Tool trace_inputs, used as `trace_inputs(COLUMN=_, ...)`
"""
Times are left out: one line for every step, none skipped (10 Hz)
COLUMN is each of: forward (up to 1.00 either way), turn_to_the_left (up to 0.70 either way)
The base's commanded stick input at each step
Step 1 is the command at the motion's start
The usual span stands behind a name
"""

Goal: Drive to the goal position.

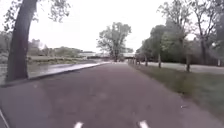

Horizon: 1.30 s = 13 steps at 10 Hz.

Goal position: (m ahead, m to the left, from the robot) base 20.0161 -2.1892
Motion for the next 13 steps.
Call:
trace_inputs(forward=0.70, turn_to_the_left=0.00)
trace_inputs(forward=0.70, turn_to_the_left=0.00)
trace_inputs(forward=0.70, turn_to_the_left=0.00)
trace_inputs(forward=0.70, turn_to_the_left=0.00)
trace_inputs(forward=0.70, turn_to_the_left=-0.27)
trace_inputs(forward=0.70, turn_to_the_left=-0.35)
trace_inputs(forward=0.70, turn_to_the_left=-0.27)
trace_inputs(forward=0.70, turn_to_the_left=-0.08)
trace_inputs(forward=0.70, turn_to_the_left=0.00)
trace_inputs(forward=0.70, turn_to_the_left=0.00)
trace_inputs(forward=0.70, turn_to_the_left=0.00)
trace_inputs(forward=0.70, turn_to_the_left=0.00)
trace_inputs(forward=0.70, turn_to_the_left=0.00)
